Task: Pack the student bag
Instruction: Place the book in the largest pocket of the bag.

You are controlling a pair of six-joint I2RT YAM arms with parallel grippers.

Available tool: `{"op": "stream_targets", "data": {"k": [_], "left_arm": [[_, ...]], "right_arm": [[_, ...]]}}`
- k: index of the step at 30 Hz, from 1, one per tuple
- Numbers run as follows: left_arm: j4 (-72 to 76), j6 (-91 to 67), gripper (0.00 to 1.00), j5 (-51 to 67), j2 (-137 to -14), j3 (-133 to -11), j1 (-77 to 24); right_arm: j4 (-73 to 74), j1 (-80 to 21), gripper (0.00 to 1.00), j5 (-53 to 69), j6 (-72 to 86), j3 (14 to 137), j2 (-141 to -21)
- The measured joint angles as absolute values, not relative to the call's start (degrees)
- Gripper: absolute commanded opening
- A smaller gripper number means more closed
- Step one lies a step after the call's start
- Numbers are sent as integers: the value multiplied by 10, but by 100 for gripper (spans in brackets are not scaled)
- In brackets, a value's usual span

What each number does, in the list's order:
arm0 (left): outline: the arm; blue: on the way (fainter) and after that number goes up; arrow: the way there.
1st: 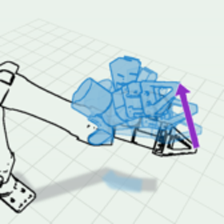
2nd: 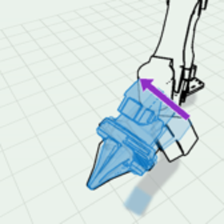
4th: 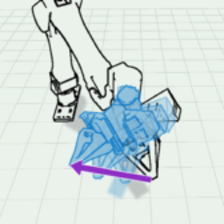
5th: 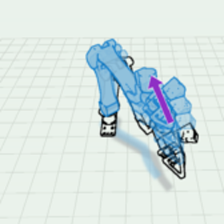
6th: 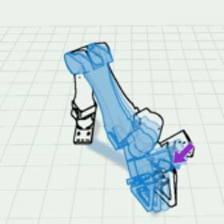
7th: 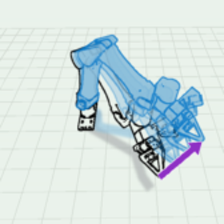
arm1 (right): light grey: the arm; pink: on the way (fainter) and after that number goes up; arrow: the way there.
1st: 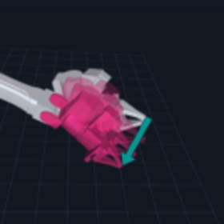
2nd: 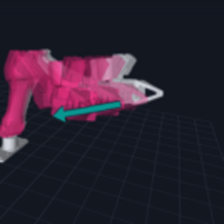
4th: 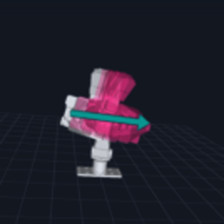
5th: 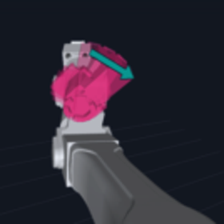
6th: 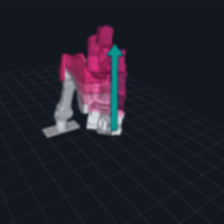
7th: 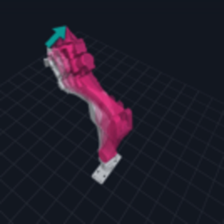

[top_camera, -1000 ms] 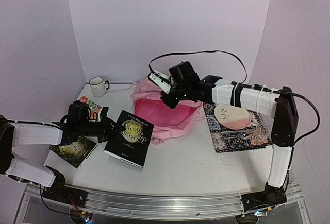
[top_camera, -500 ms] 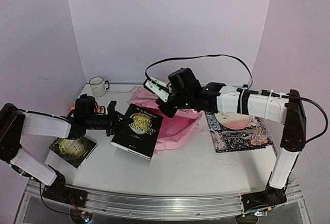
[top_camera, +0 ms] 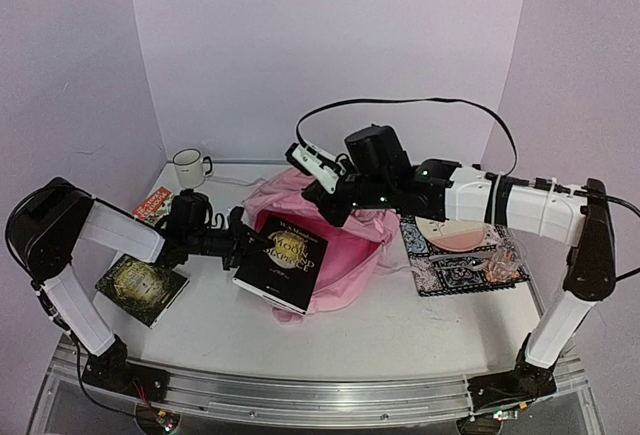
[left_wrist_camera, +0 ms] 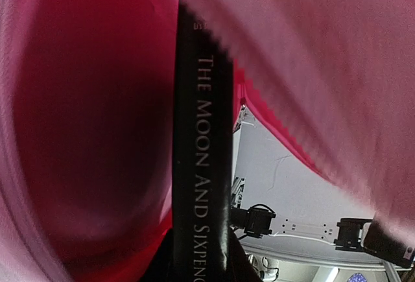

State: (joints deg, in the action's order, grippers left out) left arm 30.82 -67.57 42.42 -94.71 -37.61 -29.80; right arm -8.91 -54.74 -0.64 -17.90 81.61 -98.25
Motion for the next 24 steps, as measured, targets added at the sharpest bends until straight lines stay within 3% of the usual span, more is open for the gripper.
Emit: {"op": "stream_targets", "data": {"k": [4, 7, 12, 18, 24], "left_arm": [[321, -675, 0, 419, -973, -417, -300], [331, -674, 7, 417, -992, -448, -300], [350, -659, 25, 411, -1052, -498, -301], [362, -641, 56, 388, -1095, -520, -303], [371, -632, 65, 358, -1089, -500, -303]], "right_arm": [[-95, -549, 0, 9, -174, 809, -979], [-104, -549, 0, 17, -169, 808, -979], [-108, -547, 0, 22, -164, 808, -979], [-109, -545, 0, 22, -158, 805, -985], [-122, -547, 0, 8, -155, 800, -993]]}}
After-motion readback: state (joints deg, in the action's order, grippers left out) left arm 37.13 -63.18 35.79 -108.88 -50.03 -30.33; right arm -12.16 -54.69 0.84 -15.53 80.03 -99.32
